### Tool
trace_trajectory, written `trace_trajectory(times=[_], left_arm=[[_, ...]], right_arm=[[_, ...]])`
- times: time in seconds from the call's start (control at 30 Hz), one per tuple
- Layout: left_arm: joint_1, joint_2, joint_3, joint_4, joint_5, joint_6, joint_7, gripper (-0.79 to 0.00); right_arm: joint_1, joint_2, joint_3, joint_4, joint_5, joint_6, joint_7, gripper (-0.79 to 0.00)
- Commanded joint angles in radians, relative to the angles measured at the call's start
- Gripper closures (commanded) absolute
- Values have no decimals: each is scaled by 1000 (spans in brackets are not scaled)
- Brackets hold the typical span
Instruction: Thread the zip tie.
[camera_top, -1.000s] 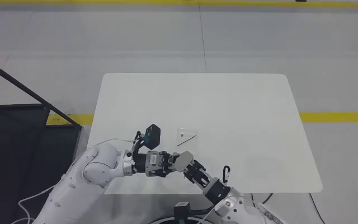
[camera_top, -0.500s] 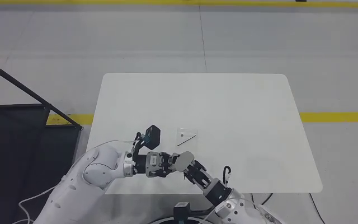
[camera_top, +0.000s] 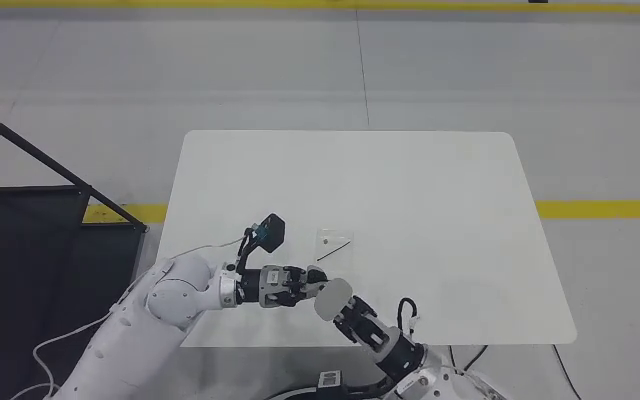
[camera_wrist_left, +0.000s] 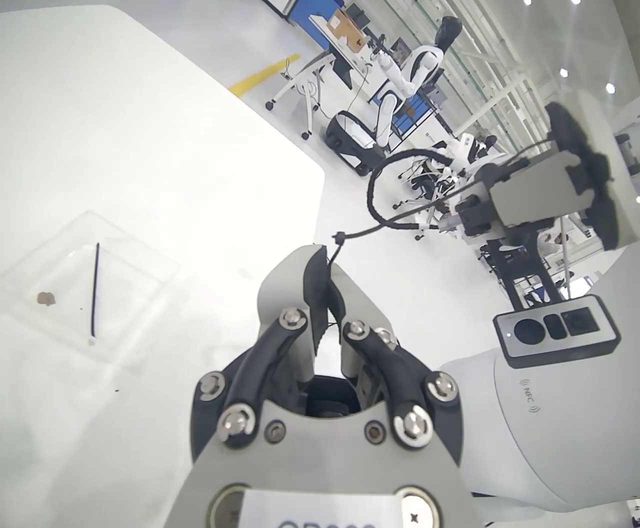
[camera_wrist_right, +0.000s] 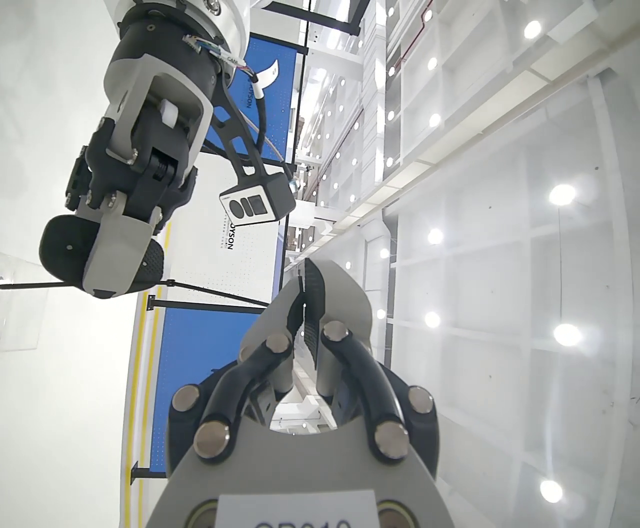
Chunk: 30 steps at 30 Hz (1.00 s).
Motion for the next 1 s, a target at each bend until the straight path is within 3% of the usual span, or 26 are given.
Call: trace_trajectory(times=[0.0, 0.33, 0.57, 0.7, 0.87, 0.97], left_arm=[[-6, 0, 3, 4, -17, 8, -11, 0], [-22, 1, 9, 18, -50, 17, -36, 0], [-34, 3, 19, 25, -76, 39, -91, 0], [-52, 6, 28, 41, -107, 13, -154, 0], [-71, 11, 17, 56, -160, -24, -204, 0], [-70, 15, 4, 56, -182, -35, -201, 0]], right_arm=[[-8, 5, 5, -3, 0, 20, -7, 0], [-29, 18, 23, -6, 0, 37, -25, 0], [-28, 18, 13, 4, 49, 106, -187, 0], [-6, 18, 47, 48, 196, 161, -318, 0], [53, 18, 97, 154, 479, 253, -587, 0], [64, 20, 121, 191, 616, 252, -720, 0]])
